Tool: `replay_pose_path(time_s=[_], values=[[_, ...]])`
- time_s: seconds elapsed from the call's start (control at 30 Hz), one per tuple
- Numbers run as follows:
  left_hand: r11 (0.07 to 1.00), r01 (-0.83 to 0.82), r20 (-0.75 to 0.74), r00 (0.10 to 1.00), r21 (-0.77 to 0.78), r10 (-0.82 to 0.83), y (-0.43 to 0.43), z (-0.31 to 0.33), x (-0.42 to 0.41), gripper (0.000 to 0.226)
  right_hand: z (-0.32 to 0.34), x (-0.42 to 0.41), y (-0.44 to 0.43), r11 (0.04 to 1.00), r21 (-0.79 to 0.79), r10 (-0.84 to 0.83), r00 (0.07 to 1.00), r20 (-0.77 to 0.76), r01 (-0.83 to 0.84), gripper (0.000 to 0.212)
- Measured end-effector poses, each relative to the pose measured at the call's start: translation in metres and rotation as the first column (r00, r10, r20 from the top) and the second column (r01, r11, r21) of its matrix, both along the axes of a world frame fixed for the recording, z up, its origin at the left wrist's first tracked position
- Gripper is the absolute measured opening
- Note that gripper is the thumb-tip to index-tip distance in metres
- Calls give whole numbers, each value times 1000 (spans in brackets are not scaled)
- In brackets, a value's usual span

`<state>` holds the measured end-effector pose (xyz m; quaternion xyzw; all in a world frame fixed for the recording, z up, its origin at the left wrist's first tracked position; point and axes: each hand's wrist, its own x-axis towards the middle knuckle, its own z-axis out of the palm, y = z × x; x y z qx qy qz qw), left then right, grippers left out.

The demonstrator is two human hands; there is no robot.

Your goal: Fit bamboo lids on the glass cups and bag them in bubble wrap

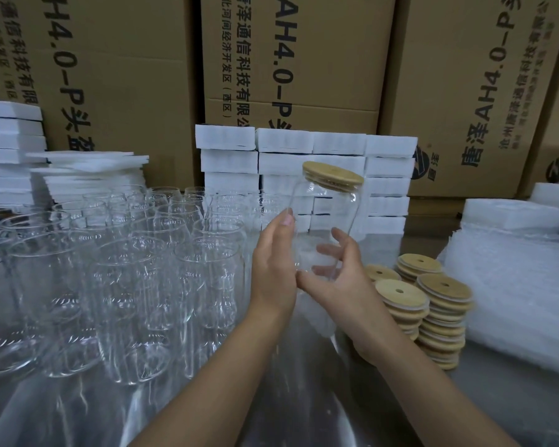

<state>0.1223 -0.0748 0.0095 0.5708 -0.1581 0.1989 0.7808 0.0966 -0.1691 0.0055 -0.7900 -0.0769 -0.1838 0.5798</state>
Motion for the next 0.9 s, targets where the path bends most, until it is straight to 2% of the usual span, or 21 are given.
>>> replay_pose_path(time_s=[0.17,0.3,0.4,0.5,0.6,0.7,0.9], values=[[999,-23,92,995,-48,28,0,0,-4,50,1,0,-1,985,126,-134,983,124,118,74],[984,-180,160,971,-12,180,0,2,-8,26,1,-1,2,971,202,-168,965,199,127,88],[973,-201,109,976,118,188,-4,1,-8,26,1,-2,2,963,240,-184,947,263,121,90],[958,-193,13,981,212,195,-7,-3,-4,34,1,-1,1,957,263,-204,932,300,124,80],[977,-121,-107,984,175,141,-7,-3,-2,36,1,-1,1,954,262,-227,920,318,145,68],[983,-140,-138,978,117,155,-8,0,-5,9,2,-1,1,956,253,-229,916,328,149,65],[970,-238,-83,967,57,242,-4,3,-6,24,2,-2,2,955,217,-267,899,346,201,73]])
